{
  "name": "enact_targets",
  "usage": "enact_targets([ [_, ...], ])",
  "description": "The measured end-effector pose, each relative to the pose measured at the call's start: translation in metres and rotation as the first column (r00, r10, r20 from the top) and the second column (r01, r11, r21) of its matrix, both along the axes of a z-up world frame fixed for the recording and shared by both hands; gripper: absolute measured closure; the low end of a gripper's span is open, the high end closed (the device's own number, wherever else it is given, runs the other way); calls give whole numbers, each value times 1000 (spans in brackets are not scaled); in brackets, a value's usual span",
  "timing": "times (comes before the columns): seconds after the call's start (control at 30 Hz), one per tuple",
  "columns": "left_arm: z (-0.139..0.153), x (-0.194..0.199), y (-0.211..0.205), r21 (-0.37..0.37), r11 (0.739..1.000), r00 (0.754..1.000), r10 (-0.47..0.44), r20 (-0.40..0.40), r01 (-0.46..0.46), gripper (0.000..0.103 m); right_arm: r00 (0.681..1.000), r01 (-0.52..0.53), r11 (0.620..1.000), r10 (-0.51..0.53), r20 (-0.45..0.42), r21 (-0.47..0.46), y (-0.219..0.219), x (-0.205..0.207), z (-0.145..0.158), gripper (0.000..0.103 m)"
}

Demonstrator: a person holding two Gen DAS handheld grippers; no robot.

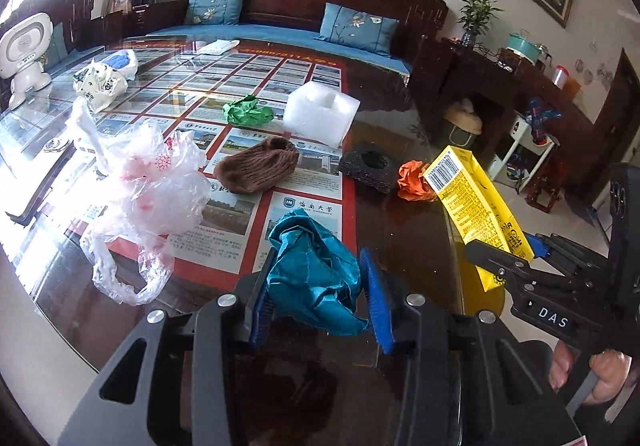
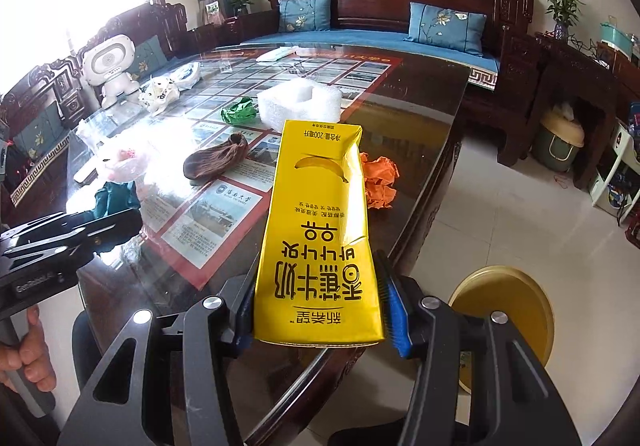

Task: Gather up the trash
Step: 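Grasp the teal cloth with the left gripper while right holds carton, then move both grippers over the yellow bucket and release carton and cloth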

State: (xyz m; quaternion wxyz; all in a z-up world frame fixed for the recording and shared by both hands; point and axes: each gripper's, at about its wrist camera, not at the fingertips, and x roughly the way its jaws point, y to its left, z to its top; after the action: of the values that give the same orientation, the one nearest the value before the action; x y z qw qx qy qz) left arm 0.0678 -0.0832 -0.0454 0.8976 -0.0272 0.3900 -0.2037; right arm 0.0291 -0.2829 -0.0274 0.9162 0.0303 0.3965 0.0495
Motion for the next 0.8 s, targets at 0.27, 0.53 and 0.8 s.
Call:
enact_targets([
  [0.27,16,-30,-8,-24,997,996,-71,60,72,62,1000,-3,1000,3,19,-5,-2,-18,6,52],
  [0.53,22,-50,-59,80,986,982,-154,109,146,62,1000,1,1000,0,17,-15,-16,-30,7,52],
  [0.8,9,-36,-126,133,958,964,-262,47,254,62,998,62,998,-62,-15,4,-64,-43,-2,52],
])
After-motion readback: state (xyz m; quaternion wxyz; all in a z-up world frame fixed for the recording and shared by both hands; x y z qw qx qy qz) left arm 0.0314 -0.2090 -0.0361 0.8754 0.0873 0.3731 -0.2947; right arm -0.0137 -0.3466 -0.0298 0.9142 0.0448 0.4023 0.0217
